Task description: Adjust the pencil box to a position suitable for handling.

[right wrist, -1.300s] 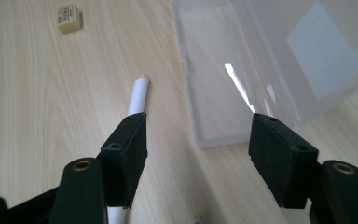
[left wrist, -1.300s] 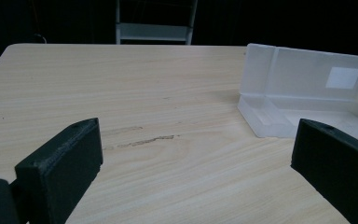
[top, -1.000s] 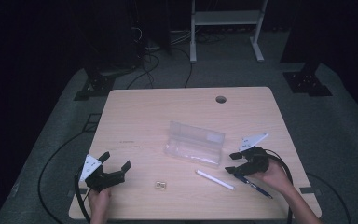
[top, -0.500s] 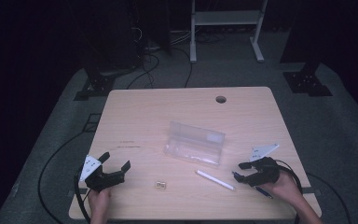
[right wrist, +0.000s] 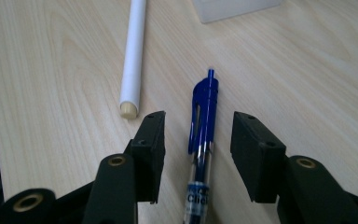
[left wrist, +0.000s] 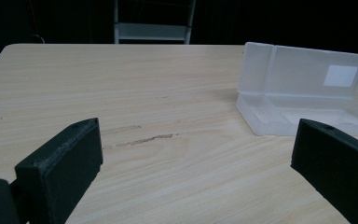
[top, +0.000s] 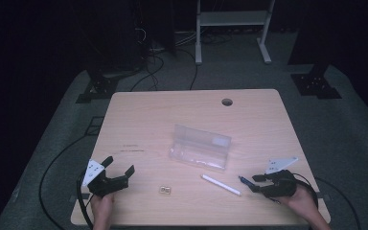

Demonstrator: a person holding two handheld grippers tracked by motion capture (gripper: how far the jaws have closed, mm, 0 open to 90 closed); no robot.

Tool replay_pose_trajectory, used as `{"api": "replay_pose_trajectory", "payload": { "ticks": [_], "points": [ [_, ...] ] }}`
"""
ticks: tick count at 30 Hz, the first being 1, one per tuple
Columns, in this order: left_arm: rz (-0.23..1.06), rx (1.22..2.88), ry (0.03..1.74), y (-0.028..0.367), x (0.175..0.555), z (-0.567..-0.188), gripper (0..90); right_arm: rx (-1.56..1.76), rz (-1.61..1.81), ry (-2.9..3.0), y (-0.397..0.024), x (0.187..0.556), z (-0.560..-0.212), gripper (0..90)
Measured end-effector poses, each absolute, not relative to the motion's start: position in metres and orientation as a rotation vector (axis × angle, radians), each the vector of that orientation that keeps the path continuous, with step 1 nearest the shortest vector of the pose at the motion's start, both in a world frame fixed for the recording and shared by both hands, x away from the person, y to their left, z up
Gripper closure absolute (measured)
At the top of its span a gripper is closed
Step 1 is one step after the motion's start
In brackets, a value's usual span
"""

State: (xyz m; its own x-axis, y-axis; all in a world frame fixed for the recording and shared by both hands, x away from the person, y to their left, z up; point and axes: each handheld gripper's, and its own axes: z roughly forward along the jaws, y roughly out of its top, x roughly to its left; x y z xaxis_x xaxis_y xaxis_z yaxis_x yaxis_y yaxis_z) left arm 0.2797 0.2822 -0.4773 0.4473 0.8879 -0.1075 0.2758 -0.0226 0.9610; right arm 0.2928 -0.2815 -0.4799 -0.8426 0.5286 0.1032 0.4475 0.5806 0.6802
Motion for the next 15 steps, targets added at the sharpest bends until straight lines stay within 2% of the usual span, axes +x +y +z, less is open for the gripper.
{"api": "replay_pose_trajectory", "payload": {
  "ticks": [15],
  "points": [
    [0.668,1.567,1.043,0.281,0.279,-0.477,1.1,0.816,1.086,2.661,-0.293,0.278,-0.487,65.7]
  ]
}}
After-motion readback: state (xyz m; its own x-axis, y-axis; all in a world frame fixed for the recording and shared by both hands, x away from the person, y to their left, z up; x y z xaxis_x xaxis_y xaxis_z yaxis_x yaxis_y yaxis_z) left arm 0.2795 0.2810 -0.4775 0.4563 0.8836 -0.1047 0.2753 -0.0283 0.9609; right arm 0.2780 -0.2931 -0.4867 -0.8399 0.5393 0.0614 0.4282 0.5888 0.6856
